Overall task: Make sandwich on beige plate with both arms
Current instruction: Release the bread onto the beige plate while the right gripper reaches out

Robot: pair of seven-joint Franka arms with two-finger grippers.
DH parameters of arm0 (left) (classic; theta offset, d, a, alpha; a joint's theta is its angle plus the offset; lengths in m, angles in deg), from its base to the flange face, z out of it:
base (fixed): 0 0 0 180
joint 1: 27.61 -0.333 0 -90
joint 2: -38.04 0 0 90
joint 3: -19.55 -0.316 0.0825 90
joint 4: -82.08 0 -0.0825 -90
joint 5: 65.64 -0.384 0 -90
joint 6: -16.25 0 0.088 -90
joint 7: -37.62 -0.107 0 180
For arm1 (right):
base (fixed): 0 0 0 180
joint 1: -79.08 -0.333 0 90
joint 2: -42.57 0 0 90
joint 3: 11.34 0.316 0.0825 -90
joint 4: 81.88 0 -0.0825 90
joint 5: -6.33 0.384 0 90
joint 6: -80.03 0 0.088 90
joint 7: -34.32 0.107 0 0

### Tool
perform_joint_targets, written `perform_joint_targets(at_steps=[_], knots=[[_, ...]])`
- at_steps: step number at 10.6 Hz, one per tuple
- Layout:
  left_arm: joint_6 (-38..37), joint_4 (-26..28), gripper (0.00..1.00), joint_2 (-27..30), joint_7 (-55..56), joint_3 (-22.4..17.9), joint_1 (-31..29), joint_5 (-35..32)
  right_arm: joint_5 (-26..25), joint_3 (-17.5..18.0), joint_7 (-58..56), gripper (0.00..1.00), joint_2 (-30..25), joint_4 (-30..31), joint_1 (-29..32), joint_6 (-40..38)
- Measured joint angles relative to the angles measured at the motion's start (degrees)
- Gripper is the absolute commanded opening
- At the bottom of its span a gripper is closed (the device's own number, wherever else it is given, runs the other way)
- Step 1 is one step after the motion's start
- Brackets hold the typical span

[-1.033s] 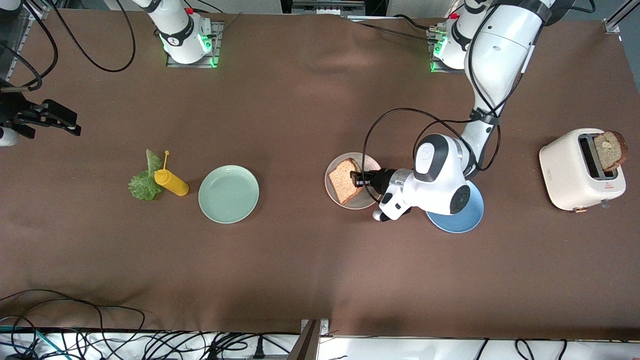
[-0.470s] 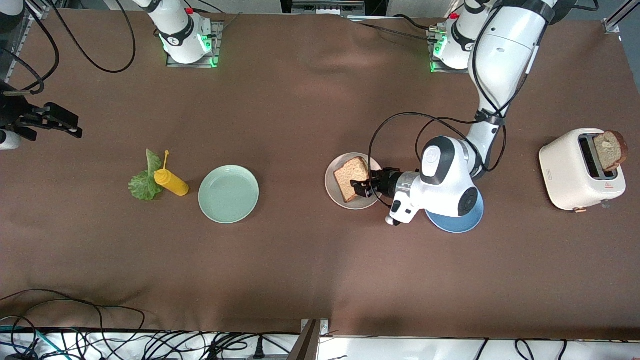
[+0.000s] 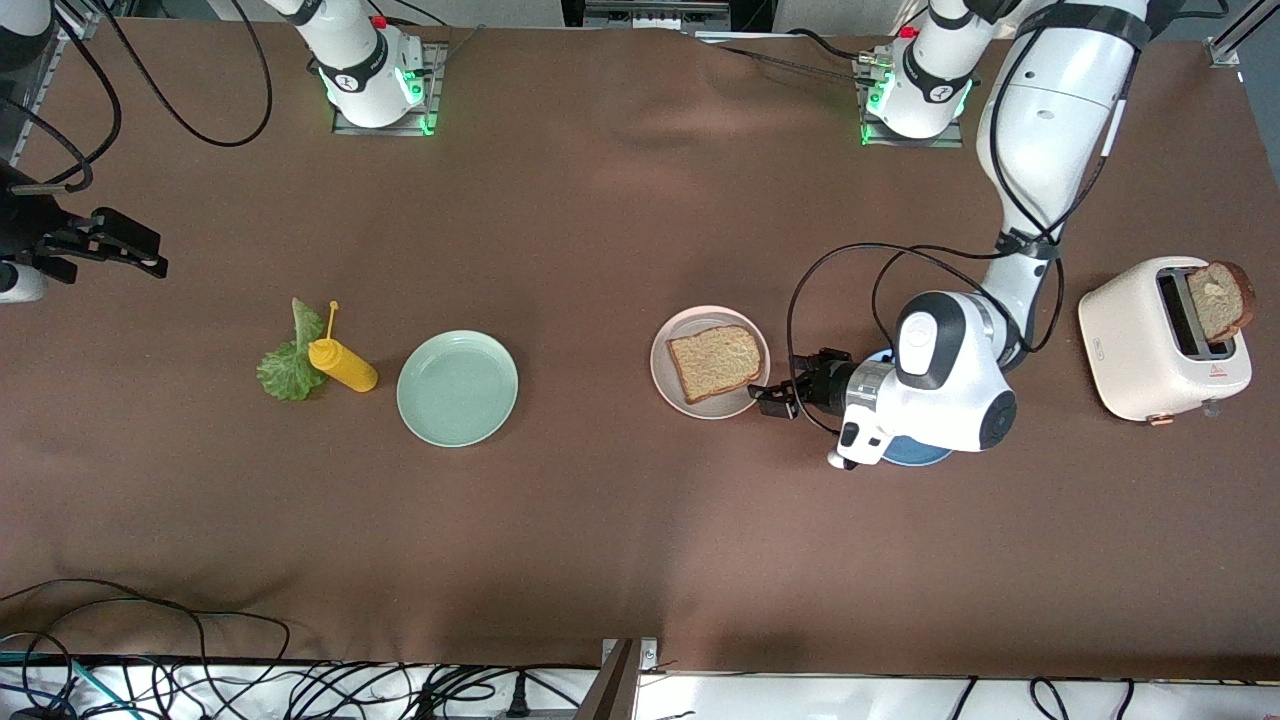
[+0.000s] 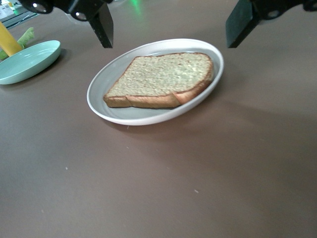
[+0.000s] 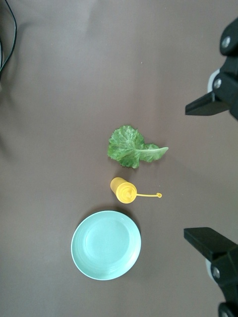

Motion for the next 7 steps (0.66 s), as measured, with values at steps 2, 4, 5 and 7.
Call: perform_joint_targets(at_steps=[2, 4, 5, 7], knots=[[-4.36, -0.84, 1.0, 1.18, 0.0, -0.04, -4.86, -7.01, 0.0, 0.09, -0.01, 1.0, 0.0, 0.0, -0.06, 0.04], [-8.5, -1.46, 1.0, 4.9, -0.05, -0.04, -8.25, -14.99, 0.0, 0.21, -0.17, 1.0, 0.01, 0.0, -0.28, 0.53], [-11.33, -1.58, 1.0, 7.27, -0.53, -0.05, -9.72, -18.41, 0.0, 0.34, -0.21, 1.0, 0.13, 0.03, -0.8, 0.85], [-17.58, -1.73, 1.0, 11.46, -6.17, -0.14, -13.56, -23.78, -0.01, 0.45, -0.21, 1.0, 2.02, 0.41, -1.28, 1.07]])
